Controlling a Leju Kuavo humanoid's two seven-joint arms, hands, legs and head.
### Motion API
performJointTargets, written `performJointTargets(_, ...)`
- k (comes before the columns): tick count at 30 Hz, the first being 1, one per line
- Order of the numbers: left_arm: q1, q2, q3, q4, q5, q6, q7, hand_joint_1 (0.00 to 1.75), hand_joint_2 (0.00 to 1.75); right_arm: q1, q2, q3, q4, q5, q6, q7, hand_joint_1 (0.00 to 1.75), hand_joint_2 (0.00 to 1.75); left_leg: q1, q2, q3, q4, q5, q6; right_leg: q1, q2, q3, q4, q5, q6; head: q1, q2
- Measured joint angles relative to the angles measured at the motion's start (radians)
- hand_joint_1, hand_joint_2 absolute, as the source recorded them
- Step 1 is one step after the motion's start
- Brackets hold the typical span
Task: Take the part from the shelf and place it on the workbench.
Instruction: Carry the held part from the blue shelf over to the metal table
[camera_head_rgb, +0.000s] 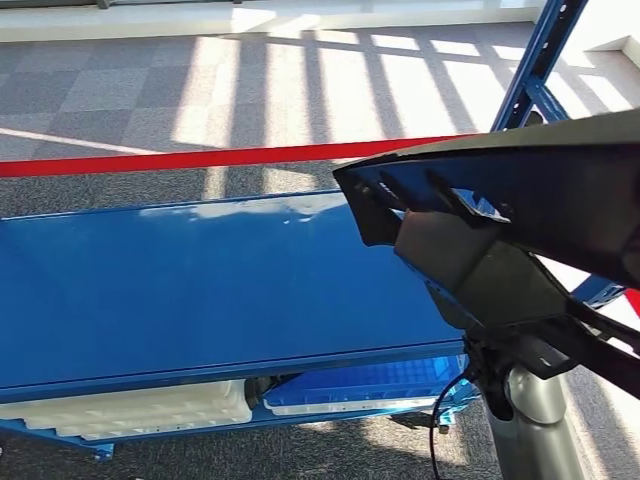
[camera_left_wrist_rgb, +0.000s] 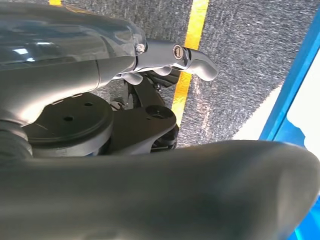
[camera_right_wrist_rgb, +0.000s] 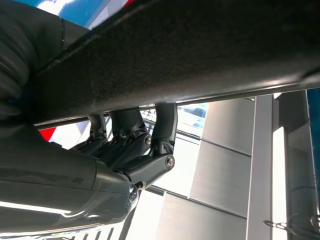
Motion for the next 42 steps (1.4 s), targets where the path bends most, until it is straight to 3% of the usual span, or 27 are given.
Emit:
performJointTargets(1, 0.0, 0.0, 0.002, 0.0, 0.0, 0.002, 0.005, 0.0, 1.75, 0.001, -0.002, 0.0, 0.0, 0.0, 0.002, -0.001, 1.75, 1.75, 0.001, 0.002, 0.004, -0.011, 0.009, 0.009, 0.0, 0.0, 0.002, 0.001, -0.005, 0.004, 0.0, 0.0)
performJointTargets(3, -0.001, 0.0, 0.004, 0.0, 0.0, 0.005, 0.012, 0.0, 1.75, 0.004, -0.005, 0.002, -0.001, -0.001, 0.004, -0.002, 1.75, 1.75, 0.006, 0.006, 0.01, -0.032, 0.025, 0.025, 0.003, 0.001, -0.011, 0.041, -0.046, 0.005, 0.001, 0.0)
performJointTargets(5, 0.001, 0.0, 0.006, 0.0, 0.0, 0.007, 0.016, 0.0, 1.75, 0.008, -0.009, 0.004, 0.001, -0.002, 0.006, -0.003, 1.75, 1.75, 0.005, 0.008, 0.008, -0.035, 0.029, 0.029, 0.005, 0.001, -0.053, 0.152, -0.113, 0.002, 0.001, 0.0)
performJointTargets(7, 0.004, 0.0, 0.006, 0.0, 0.0, 0.009, 0.02, 0.0, 1.75, 0.012, -0.011, 0.007, 0.004, -0.002, 0.007, -0.003, 1.75, 1.75, 0.005, 0.008, 0.004, -0.031, 0.029, 0.029, 0.005, 0.001, -0.082, 0.237, -0.139, 0.004, 0.001, 0.0)
performJointTargets(9, 0.005, 0.0, 0.008, 0.0, -0.001, 0.012, 0.023, 0.0, 1.75, 0.014, -0.012, 0.011, 0.006, -0.003, 0.008, -0.003, 1.75, 1.75, 0.007, 0.008, 0.0, -0.024, 0.028, 0.027, 0.005, 0.0, -0.046, 0.183, -0.089, 0.01, 0.001, 0.0)
performJointTargets(11, 0.004, 0.0, 0.008, 0.0, -0.002, 0.013, 0.025, 0.0, 1.75, 0.012, -0.012, 0.016, 0.008, -0.004, 0.009, -0.003, 1.75, 1.75, 0.009, 0.007, -0.008, -0.01, 0.026, 0.017, 0.006, 0.0, 0.019, 0.059, -0.036, 0.011, 0.001, 0.0)
performJointTargets(12, 0.004, 0.0, 0.008, 0.0, -0.002, 0.013, 0.025, 0.0, 1.75, 0.012, -0.012, 0.018, 0.008, -0.005, 0.01, -0.003, 1.75, 1.75, 0.008, 0.006, -0.013, -0.003, 0.025, 0.011, 0.007, 0.001, 0.036, 0.022, -0.025, 0.007, 0.001, 0.0)
performJointTargets(16, 0.006, 0.0, 0.008, 0.0, -0.009, 0.014, 0.026, 0.0, 1.75, 0.012, -0.012, 0.024, 0.008, -0.009, 0.012, -0.001, 1.75, 1.75, 0.008, 0.003, -0.027, 0.01, 0.027, -0.012, 0.01, 0.001, 0.026, 0.008, -0.016, -0.022, 0.0, 0.0)
performJointTargets(18, 0.007, 0.0, 0.008, 0.0, -0.012, 0.014, 0.027, 0.0, 1.75, 0.013, -0.012, 0.027, 0.008, -0.01, 0.013, -0.001, 1.75, 1.75, 0.01, 0.003, -0.045, 0.059, -0.028, -0.021, 0.008, -0.005, 0.011, 0.007, -0.004, -0.038, 0.0, 0.0)
performJointTargets(20, 0.006, 0.0, 0.008, 0.0, -0.014, 0.014, 0.026, 0.0, 1.75, 0.014, -0.012, 0.03, 0.008, -0.011, 0.015, -0.001, 1.75, 1.75, 0.01, 0.003, -0.08, 0.175, -0.115, -0.028, 0.011, -0.01, -0.007, 0.008, 0.008, -0.048, 0.0, 0.0)
performJointTargets(21, 0.007, 0.0, 0.008, 0.0, -0.016, 0.014, 0.025, 0.0, 1.75, 0.015, -0.012, 0.033, 0.008, -0.011, 0.016, -0.001, 1.75, 1.75, 0.01, 0.003, -0.092, 0.231, -0.144, -0.029, 0.013, -0.012, -0.017, 0.009, 0.015, -0.05, 0.0, 0.0)
performJointTargets(22, 0.007, 0.0, 0.008, 0.0, -0.017, 0.013, 0.024, 0.0, 1.75, 0.016, -0.012, 0.035, 0.008, -0.012, 0.018, -0.001, 1.75, 1.75, 0.009, 0.003, -0.092, 0.26, -0.154, -0.027, 0.016, -0.013, -0.027, 0.009, 0.022, -0.051, 0.0, 0.0)
performJointTargets(23, 0.007, 0.0, 0.008, 0.0, -0.018, 0.012, 0.023, 0.0, 1.75, 0.018, -0.012, 0.037, 0.008, -0.012, 0.019, -0.001, 1.75, 1.75, 0.008, 0.003, -0.074, 0.256, -0.146, -0.022, 0.02, -0.014, -0.035, 0.01, 0.029, -0.052, 0.0, 0.0)
performJointTargets(24, 0.007, 0.0, 0.008, 0.0, -0.019, 0.011, 0.023, 0.0, 1.75, 0.018, -0.012, 0.039, 0.008, -0.013, 0.02, -0.001, 1.75, 1.75, 0.006, 0.003, -0.038, 0.211, -0.122, -0.014, 0.024, -0.014, -0.042, 0.01, 0.035, -0.052, 0.0, 0.0)
performJointTargets(27, 0.004, 0.003, 0.008, 0.0, -0.02, 0.01, 0.018, 0.0, 1.75, 0.019, -0.011, 0.043, 0.008, -0.015, 0.02, -0.001, 1.75, 1.75, -0.013, 0.0, 0.092, 0.01, -0.065, 0.024, 0.029, -0.015, -0.054, 0.009, 0.053, -0.047, 0.0, 0.0)
performJointTargets(29, 0.004, 0.006, 0.008, 0.0, -0.021, 0.012, 0.015, 0.0, 1.75, 0.021, -0.011, 0.043, 0.008, -0.018, 0.02, -0.001, 1.75, 1.75, -0.024, -0.001, 0.116, -0.04, -0.061, 0.034, 0.026, -0.017, -0.059, 0.007, 0.066, -0.036, 0.0, 0.0)
performJointTargets(31, 0.005, 0.006, 0.008, 0.0, -0.022, 0.014, 0.015, 0.0, 1.75, 0.026, -0.011, 0.043, 0.008, -0.024, 0.02, -0.002, 1.75, 1.75, -0.025, 0.002, 0.109, -0.049, -0.043, 0.038, 0.023, -0.016, -0.064, 0.004, 0.074, -0.024, 0.0, 0.0)
performJointTargets(32, 0.005, 0.006, 0.008, 0.0, -0.023, 0.015, 0.014, 0.0, 1.75, 0.03, -0.011, 0.043, 0.008, -0.028, 0.02, -0.004, 1.75, 1.75, -0.023, 0.004, 0.102, -0.054, -0.031, 0.042, 0.023, -0.013, -0.069, 0.011, 0.06, -0.02, 0.001, 0.0)
performJointTargets(33, 0.004, 0.006, 0.008, 0.0, -0.023, 0.016, 0.014, 0.0, 1.75, 0.033, -0.011, 0.043, 0.008, -0.031, 0.019, -0.005, 1.75, 1.75, -0.02, 0.007, 0.094, -0.058, -0.018, 0.047, 0.023, -0.011, -0.077, 0.031, 0.03, -0.018, 0.001, 0.0)
performJointTargets(35, 0.003, 0.004, 0.008, 0.0, -0.025, 0.016, 0.014, 0.0, 1.75, 0.042, -0.011, 0.042, 0.01, -0.036, 0.019, -0.008, 1.75, 1.75, -0.017, 0.011, 0.068, -0.058, 0.002, 0.053, 0.023, -0.006, -0.106, 0.134, -0.064, -0.014, 0.002, 0.0)
performJointTargets(36, 0.004, 0.003, 0.008, 0.0, -0.027, 0.016, 0.014, 0.0, 1.75, 0.048, -0.011, 0.041, 0.011, -0.038, 0.018, -0.009, 1.75, 1.75, -0.017, 0.012, 0.054, -0.056, 0.011, 0.053, 0.023, -0.006, -0.119, 0.196, -0.098, -0.011, 0.002, 0.0)
performJointTargets(37, 0.005, 0.002, 0.008, 0.0, -0.028, 0.016, 0.014, 0.0, 1.75, 0.054, -0.011, 0.039, 0.014, -0.041, 0.017, -0.009, 1.75, 1.75, -0.016, 0.014, 0.039, -0.053, 0.019, 0.052, 0.023, -0.005, -0.123, 0.245, -0.11, -0.006, 0.002, 0.0)
performJointTargets(38, 0.005, 0.002, 0.008, 0.0, -0.029, 0.016, 0.014, 0.0, 1.75, 0.059, -0.011, 0.038, 0.017, -0.044, 0.016, -0.009, 1.75, 1.75, -0.015, 0.015, 0.024, -0.048, 0.027, 0.05, 0.022, -0.005, -0.112, 0.261, -0.099, -0.001, 0.002, 0.0)
performJointTargets(39, 0.005, 0.002, 0.008, 0.0, -0.03, 0.016, 0.014, 0.0, 1.75, 0.063, -0.011, 0.036, 0.02, -0.046, 0.014, -0.009, 1.75, 1.75, -0.012, 0.016, 0.009, -0.041, 0.032, 0.047, 0.02, -0.005, -0.084, 0.241, -0.073, 0.004, 0.002, 0.0)
performJointTargets(40, 0.004, 0.002, 0.008, 0.0, -0.031, 0.016, 0.013, 0.0, 1.75, 0.065, -0.011, 0.034, 0.023, -0.047, 0.012, -0.009, 1.75, 1.75, -0.01, 0.017, -0.005, -0.031, 0.036, 0.044, 0.019, -0.006, -0.041, 0.189, -0.046, 0.009, 0.002, 0.0)
performJointTargets(42, 0.004, 0.001, 0.008, 0.0, -0.033, 0.016, 0.013, 0.0, 1.75, 0.067, -0.009, 0.026, 0.028, -0.049, 0.007, -0.009, 1.75, 1.75, -0.009, 0.016, -0.032, -0.006, 0.04, 0.036, 0.018, -0.005, 0.046, 0.06, -0.031, 0.011, 0.002, 0.0)
